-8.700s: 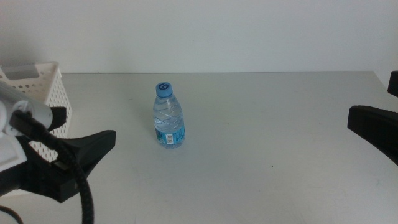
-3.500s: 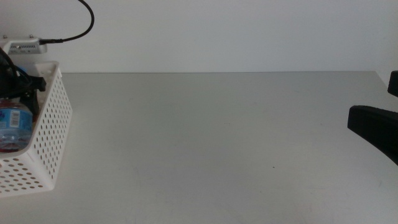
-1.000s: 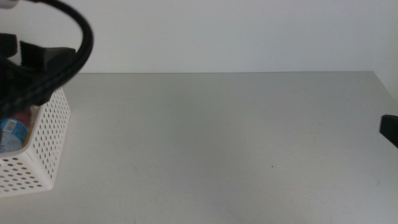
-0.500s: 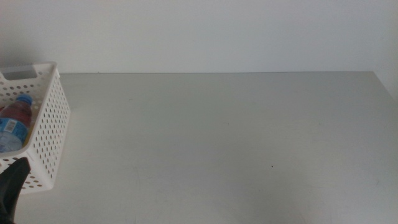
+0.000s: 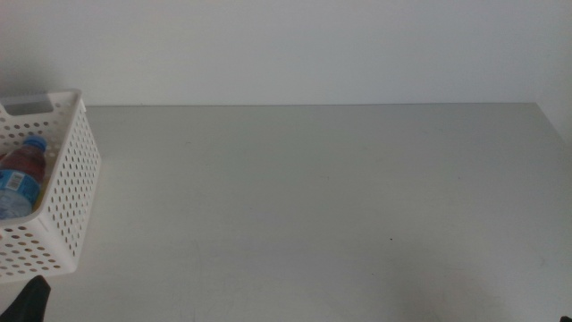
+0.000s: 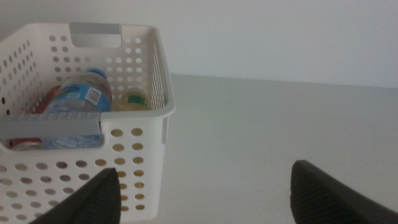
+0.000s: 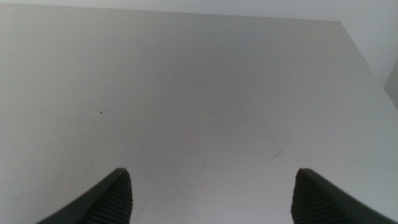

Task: Use arms to grab the bottles and put them into the dustbin to the left of the table.

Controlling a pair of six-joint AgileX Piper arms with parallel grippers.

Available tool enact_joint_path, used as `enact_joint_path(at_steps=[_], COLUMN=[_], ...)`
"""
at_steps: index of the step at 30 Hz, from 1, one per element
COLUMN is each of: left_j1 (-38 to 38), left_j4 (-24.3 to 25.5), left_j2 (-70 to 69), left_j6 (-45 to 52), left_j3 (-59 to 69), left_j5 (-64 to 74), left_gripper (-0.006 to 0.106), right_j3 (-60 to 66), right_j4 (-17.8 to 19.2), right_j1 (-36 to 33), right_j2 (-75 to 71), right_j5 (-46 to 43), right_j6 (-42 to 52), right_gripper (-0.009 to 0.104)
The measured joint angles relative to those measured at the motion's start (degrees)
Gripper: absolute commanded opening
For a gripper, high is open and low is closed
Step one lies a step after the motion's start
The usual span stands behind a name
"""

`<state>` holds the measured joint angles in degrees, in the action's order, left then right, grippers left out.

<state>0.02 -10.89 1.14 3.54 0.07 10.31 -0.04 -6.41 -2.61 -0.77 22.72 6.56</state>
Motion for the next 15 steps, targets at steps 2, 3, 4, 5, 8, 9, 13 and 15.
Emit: enact_joint_path(at_steps=[2,3,4,5,8,9,13,15], left_j1=[0.0,0.0,0.0,0.0,0.0,0.0,0.0,0.0], left_j4=[-0.2,-0.2,-0.2,-0.2,-0.4,-0.4,-0.4,-0.4], left_j2=[-0.3,-0.7,-1.2,-1.6,-1.8,-1.8,-1.8,-1.8], left_j6=[0.0,0.0,0.0,0.0,0.0,0.0,0.0,0.0], left_j3=[1.2,1.5,1.6,1.6,1.6,1.6,1.6,1.6], left_j5=[0.0,0.1,0.1,0.5,1.3,1.5,1.7,1.7], left_gripper=[0.094,0.094,0.094,0.094,0.094,0.094,0.094,0.094], right_j3=[0.5,0.7,0.9,1.0,1.2,1.2,1.3,1.4], right_j4=[0.0,0.0,0.0,0.0,0.0,0.0,0.0,0.0], right_j1=[0.0,0.0,0.0,0.0,0.0,0.0,0.0,0.0], right_j2=[0.0,0.0,0.0,0.0,0.0,0.0,0.0,0.0], right_j5=[-0.2,-0.2,-0.2,-0.2,-0.6,-0.7,-1.3,-1.7], right_j6=[0.0,0.0,0.0,0.0,0.0,0.0,0.0,0.0], right_gripper=[0.066,0.066,0.066,0.066,0.066,0.066,0.066,0.066])
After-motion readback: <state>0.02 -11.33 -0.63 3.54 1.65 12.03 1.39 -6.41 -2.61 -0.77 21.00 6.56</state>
